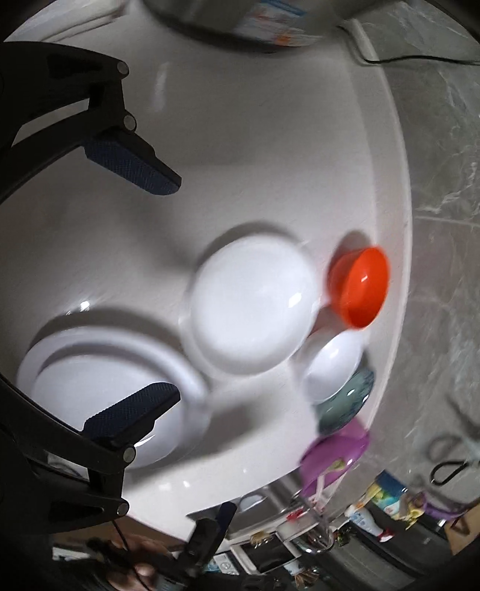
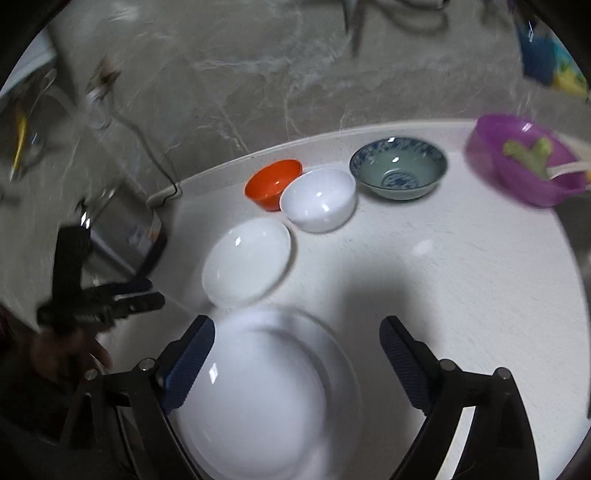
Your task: Organize plates and bowls
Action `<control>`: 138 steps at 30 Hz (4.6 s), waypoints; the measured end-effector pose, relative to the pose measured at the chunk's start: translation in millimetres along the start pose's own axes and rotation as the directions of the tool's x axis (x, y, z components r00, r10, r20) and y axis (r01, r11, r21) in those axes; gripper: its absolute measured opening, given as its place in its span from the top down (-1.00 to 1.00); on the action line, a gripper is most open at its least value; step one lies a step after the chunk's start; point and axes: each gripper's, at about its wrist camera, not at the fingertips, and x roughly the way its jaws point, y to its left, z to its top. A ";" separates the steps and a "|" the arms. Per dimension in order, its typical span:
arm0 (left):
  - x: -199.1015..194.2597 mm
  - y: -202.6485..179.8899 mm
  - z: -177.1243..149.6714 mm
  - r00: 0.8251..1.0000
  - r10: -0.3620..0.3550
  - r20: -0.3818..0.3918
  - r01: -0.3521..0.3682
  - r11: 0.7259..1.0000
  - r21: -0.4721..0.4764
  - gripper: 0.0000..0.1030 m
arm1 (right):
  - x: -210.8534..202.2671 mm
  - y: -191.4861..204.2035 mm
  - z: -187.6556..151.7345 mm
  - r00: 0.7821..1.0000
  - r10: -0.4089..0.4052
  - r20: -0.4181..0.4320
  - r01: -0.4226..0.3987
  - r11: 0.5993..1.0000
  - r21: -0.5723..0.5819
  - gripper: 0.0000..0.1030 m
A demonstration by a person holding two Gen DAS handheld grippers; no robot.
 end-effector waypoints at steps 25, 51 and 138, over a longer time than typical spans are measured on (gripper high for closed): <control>118.6 55.6 69.5 0.963 -0.140 -0.233 0.137 0.990 -0.028 -0.15 | 191.3 0.9 57.3 0.906 0.275 -0.323 -0.194 0.945 0.262 -0.01; 118.2 39.5 68.7 0.962 -0.128 -0.242 0.123 0.992 -0.036 0.64 | 193.1 0.9 59.0 0.930 0.102 -0.354 -0.015 0.971 0.240 0.82; 55.1 -113.7 -92.3 0.952 -0.087 -0.294 0.145 0.973 0.180 -0.31 | 58.0 12.8 -94.8 0.929 -0.160 -0.334 0.194 0.979 0.069 0.74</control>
